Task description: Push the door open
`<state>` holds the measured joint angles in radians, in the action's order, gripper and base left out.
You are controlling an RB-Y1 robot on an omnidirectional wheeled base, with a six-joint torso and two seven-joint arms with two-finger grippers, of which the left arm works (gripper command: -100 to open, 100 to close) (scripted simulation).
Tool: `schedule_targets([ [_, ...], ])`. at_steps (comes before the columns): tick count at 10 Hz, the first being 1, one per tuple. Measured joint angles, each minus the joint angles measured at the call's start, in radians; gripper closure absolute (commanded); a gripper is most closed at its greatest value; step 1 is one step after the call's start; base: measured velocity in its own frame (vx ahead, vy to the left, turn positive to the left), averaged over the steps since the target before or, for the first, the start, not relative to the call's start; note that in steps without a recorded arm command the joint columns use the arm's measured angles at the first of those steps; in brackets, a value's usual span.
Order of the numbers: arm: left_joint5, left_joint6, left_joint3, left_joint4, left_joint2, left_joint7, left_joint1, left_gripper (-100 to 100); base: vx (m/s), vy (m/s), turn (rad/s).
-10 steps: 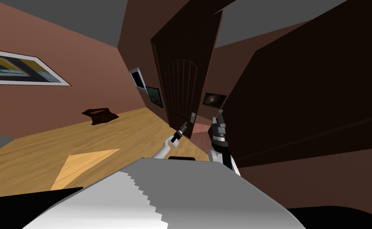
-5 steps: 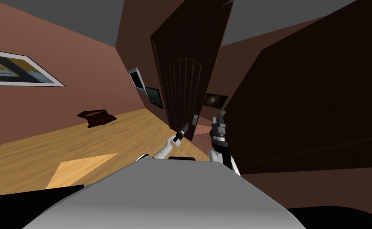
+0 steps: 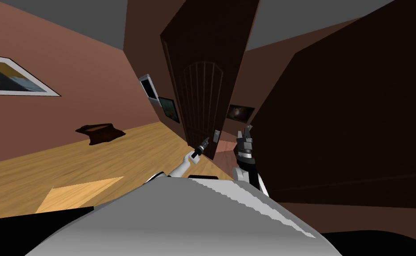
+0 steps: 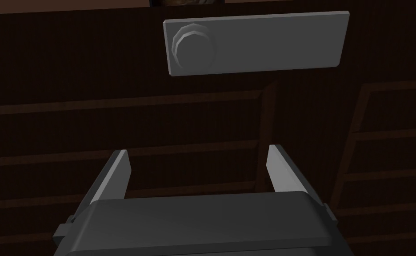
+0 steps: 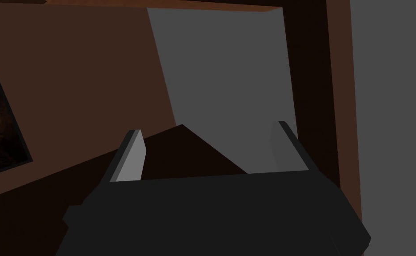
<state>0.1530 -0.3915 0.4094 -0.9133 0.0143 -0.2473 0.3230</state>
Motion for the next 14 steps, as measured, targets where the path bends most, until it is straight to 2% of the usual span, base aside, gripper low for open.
schedule_targets([
  [2, -0.002, -0.003, -0.007, 0.009, 0.005, 0.004, 0.003, -100, 0.174, -0.123, -0.020],
  [5, -0.005, -0.007, -0.015, 0.015, 0.000, 0.007, 0.006, -100, 0.169, -0.114, -0.025],
  [8, -0.007, -0.010, -0.023, 0.025, -0.028, 0.011, 0.009, -100, 0.168, -0.105, -0.022],
  [9, -0.008, -0.012, -0.027, 0.032, -0.047, 0.014, 0.013, -100, 0.071, -0.051, 0.002],
  [10, -0.008, -0.012, -0.027, 0.032, -0.049, 0.015, 0.014, 100, -0.006, 0.006, 0.007],
  [14, -0.008, -0.011, -0.026, 0.033, -0.047, 0.015, 0.013, 100, -0.017, 0.012, -0.005],
])
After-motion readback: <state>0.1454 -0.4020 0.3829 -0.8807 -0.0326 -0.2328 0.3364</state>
